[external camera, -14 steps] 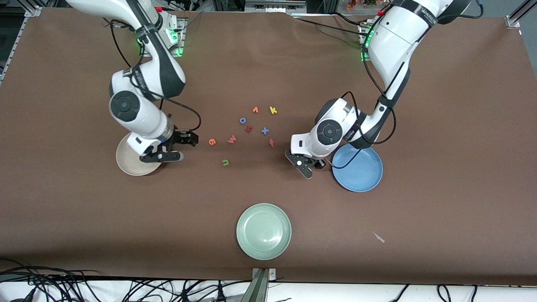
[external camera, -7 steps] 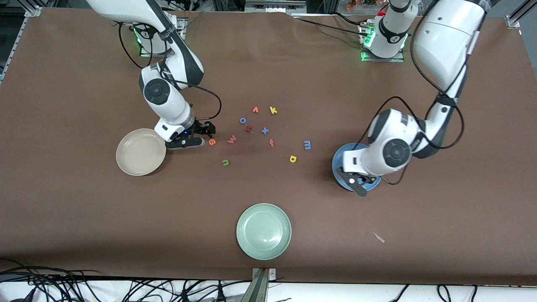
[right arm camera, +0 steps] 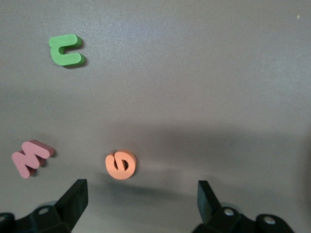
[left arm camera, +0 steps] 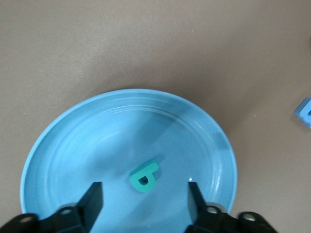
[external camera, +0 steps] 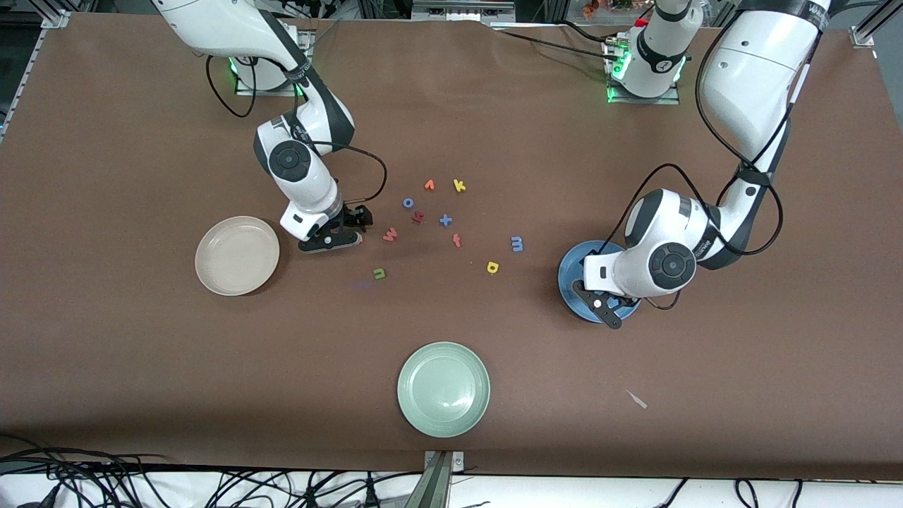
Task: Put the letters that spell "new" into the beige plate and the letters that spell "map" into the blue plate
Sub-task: 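Grasp the orange and blue letters with the right and left grippers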
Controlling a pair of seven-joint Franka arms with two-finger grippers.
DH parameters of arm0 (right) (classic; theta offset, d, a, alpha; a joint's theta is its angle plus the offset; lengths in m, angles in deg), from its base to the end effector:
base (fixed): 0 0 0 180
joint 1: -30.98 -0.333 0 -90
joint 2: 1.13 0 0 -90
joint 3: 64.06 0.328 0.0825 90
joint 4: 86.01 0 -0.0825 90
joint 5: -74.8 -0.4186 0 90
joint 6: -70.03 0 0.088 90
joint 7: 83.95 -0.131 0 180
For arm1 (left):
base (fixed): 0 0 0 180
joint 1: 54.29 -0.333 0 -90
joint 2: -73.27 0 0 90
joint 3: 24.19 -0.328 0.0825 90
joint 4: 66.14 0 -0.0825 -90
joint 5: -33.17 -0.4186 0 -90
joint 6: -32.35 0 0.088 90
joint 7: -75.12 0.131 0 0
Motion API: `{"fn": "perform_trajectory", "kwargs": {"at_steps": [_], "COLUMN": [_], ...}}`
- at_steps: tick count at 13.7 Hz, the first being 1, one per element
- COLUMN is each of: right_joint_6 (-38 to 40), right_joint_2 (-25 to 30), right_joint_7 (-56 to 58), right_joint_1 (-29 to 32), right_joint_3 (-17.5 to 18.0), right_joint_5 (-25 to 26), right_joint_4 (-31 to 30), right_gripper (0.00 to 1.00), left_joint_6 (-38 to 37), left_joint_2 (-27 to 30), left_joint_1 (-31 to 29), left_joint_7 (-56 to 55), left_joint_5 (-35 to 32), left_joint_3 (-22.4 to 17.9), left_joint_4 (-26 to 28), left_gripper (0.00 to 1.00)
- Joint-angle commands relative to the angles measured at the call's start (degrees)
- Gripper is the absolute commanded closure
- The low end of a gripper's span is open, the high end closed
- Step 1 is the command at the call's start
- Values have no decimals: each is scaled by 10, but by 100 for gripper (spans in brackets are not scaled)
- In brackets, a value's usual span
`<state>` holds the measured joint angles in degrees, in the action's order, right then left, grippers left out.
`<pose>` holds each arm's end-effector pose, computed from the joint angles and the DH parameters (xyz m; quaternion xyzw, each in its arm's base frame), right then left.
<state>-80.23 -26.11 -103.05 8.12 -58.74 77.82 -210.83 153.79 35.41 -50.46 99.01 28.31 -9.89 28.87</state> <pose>0.5139 0.2786 0.1460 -0.9952 -0.0975 -0.0023 0.0080 0.6634 -0.1984 0.1827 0.9264 -0.3632 -0.0863 0.0484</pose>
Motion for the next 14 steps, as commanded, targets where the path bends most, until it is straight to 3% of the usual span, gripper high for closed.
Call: {"fn": "perform_trajectory", "kwargs": {"at_steps": [1, 5, 9, 14], "right_joint_6": [-6, -6, -6, -6], "right_joint_2": [-23, -34, -39, -40], "right_joint_7": [-9, -9, -9, -9], "right_joint_1": [-10, -15, -19, -19], "right_joint_3": [-2, -2, -2, -2], "right_joint_5": [13, 13, 14, 15], "right_joint_4": [27, 38, 39, 40], "right_gripper": [5, 12, 24, 36], "left_joint_6": [-40, -42, -18, 35], "left_joint_2": [20, 12, -12, -43], "left_joint_1": [15, 23, 75, 101], "left_joint_7": [-102, -334, -528, -653], "left_joint_5": [-13, -12, -12, -11], "left_joint_3": [12, 64, 64, 64], "left_joint_4": [-4, -2, 2, 7], "left_gripper": [0, 0, 0, 0]}}
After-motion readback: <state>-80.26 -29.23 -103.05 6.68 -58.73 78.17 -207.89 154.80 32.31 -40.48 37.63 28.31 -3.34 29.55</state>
